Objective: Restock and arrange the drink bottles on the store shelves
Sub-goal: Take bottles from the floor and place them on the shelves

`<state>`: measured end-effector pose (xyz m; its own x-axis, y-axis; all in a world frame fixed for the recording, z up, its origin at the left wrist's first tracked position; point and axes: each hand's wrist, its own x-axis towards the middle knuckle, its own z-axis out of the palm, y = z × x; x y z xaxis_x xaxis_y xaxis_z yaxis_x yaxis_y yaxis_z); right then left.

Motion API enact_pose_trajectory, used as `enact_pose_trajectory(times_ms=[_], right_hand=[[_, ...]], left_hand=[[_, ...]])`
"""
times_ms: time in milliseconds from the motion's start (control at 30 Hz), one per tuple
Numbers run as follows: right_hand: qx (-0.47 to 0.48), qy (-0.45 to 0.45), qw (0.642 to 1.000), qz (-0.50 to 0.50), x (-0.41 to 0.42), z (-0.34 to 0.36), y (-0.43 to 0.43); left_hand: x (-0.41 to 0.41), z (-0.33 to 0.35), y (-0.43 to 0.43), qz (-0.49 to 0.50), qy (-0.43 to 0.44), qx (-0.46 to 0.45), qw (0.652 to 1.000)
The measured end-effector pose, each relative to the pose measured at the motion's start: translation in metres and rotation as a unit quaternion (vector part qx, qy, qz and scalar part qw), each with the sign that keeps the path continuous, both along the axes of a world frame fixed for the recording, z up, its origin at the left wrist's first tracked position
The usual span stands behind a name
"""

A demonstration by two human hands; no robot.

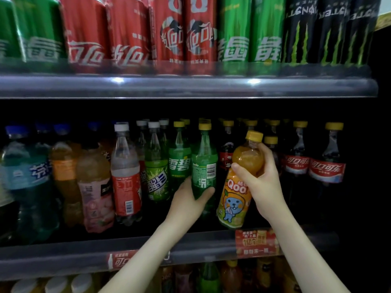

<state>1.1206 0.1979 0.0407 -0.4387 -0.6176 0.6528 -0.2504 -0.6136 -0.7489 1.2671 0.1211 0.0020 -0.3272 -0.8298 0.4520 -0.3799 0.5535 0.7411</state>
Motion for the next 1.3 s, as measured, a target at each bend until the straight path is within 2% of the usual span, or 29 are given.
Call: enact_pose_trajectory(times_ms=[100,200,267,333,400,467,533,600,667,733,833,1000,1167,1300], right_hand=[[-0.003,0.002,1.0,-0.009,-0.001,-0.001,0.005],[-0.007,0.019,1.0,-0.012,0.002,0.0,0.013],[-0.014,0.029,0.999,-0.018,0.005,0.001,0.018],[-0.009,0.033,0.999,-0.005,0.012,0.002,0.023],[0.002,0.046,0.999,0.023,0.018,0.002,0.028],[0.008,0.062,0.996,0.06,0.016,0.004,0.032],[-0.001,0.073,0.997,0.04,0.002,0.002,0.03],[-0.004,0.084,0.994,-0.076,-0.017,-0.002,0.024],[0.033,0.11,0.962,-0.25,-0.034,-0.01,0.014],[0.106,0.112,0.93,-0.333,-0.042,-0.02,0.004],[0.175,0.11,0.93,-0.303,-0.045,-0.035,-0.009],[0.213,0.099,0.925,-0.299,-0.051,-0.041,-0.017],[0.134,0.072,0.951,-0.268,-0.036,-0.048,0.004],[0.089,0.079,0.958,-0.263,-0.019,-0.052,0.019]], left_hand=[[0.001,-0.001,0.014,0.017,0.014,-0.059,0.998],[-0.002,-0.002,0.037,0.045,0.037,-0.206,0.977],[-0.008,0.001,0.051,0.006,0.027,-0.247,0.969],[-0.016,0.007,0.059,-0.055,0.0,-0.177,0.983],[-0.022,0.01,0.058,-0.07,-0.01,-0.103,0.992],[-0.024,0.009,0.057,-0.066,0.012,-0.085,0.994],[-0.021,0.007,0.06,-0.055,0.034,-0.068,0.996],[-0.017,0.004,0.062,-0.042,0.065,-0.044,0.996],[-0.011,0.003,0.062,-0.037,0.092,-0.03,0.995],[-0.004,0.003,0.062,-0.035,0.112,-0.009,0.993],[0.007,0.002,0.061,-0.034,0.143,0.033,0.989],[0.027,-0.004,0.064,-0.048,0.191,0.075,0.978],[0.046,-0.018,0.068,-0.062,0.194,0.085,0.975],[0.053,-0.024,0.062,-0.046,0.199,0.092,0.975]])
